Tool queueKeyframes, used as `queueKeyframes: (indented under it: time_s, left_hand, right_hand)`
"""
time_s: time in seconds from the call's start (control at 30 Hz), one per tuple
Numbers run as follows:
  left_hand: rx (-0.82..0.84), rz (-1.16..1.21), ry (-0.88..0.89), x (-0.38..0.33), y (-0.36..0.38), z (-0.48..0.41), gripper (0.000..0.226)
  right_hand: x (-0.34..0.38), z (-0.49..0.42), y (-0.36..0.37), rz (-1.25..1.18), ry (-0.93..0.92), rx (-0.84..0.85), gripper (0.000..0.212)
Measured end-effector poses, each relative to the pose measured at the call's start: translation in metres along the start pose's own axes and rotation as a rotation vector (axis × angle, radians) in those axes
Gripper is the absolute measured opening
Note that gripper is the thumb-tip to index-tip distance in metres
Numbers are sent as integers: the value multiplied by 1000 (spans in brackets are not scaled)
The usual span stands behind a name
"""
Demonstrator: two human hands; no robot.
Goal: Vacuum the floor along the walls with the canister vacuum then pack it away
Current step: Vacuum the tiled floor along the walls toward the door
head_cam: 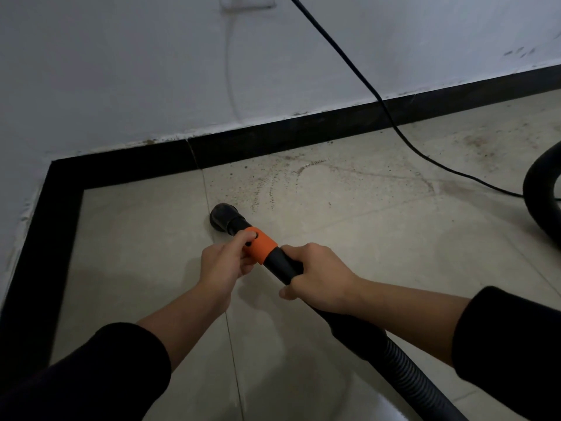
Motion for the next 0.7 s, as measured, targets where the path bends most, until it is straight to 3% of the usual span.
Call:
queueKeyframes:
  time_s: [0.33,0.7]
  left_hand:
    - [-58,31,9,-8,-5,-16,16]
    - [14,58,34,-13,16,-16,14]
  right_hand:
    - [13,-20,3,34,-27,-12,27]
    - [5,-14,-10,56,-11,-69,24]
Point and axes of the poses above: each hand's wrist, its own z-axis away from the middle knuckle, its own y-axis out of the palm, x = y × z, the point moved 3 cm from there along -z, towards the middle knuckle, and after that the axes turned 9 degrees about -z, right-handed, at the moved point
